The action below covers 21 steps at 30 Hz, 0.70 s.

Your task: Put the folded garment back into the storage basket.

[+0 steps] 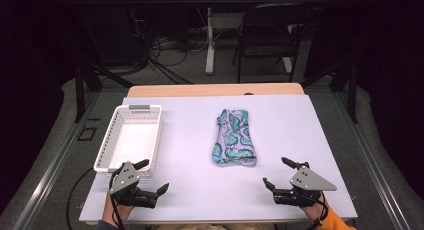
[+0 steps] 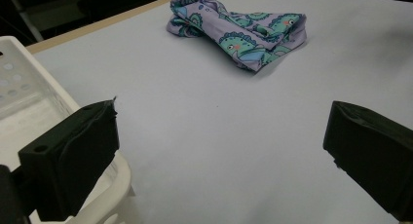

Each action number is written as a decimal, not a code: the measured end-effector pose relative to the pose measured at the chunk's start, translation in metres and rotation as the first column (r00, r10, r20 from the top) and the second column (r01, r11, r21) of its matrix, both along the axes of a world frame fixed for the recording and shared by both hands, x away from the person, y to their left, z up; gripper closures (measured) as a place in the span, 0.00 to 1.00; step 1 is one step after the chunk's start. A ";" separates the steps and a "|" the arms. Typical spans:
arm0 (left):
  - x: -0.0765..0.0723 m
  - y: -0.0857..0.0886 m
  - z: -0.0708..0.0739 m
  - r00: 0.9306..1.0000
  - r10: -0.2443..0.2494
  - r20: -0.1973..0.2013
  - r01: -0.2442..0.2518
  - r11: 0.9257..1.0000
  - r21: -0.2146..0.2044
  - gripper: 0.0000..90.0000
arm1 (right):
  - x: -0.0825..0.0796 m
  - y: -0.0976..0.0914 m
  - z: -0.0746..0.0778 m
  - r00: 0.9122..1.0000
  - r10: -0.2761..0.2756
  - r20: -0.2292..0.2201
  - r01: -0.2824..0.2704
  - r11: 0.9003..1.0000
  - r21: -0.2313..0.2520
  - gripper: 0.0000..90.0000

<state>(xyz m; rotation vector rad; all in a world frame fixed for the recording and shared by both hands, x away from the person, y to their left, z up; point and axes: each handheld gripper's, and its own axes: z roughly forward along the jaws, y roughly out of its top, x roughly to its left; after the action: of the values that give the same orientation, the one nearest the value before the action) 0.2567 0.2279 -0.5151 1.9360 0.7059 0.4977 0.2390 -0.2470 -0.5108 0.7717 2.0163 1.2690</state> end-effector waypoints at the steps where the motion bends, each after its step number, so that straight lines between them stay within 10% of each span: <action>1: 0.000 -0.001 0.000 1.000 0.012 0.000 -0.012 1.000 0.012 0.00 | 0.000 0.000 0.000 1.000 -0.001 -0.002 0.001 1.000 0.000 0.16; 21: 0.002 -0.019 0.008 0.999 0.036 0.001 -0.036 0.999 0.035 0.00 | 0.000 0.001 0.000 1.000 0.009 0.000 -0.009 1.000 -0.004 0.16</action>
<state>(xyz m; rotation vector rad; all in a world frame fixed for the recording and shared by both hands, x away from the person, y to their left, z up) 0.2586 0.2088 -0.5073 1.9589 0.7373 0.5359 0.2391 -0.2456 -0.5112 0.7624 2.0238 1.2697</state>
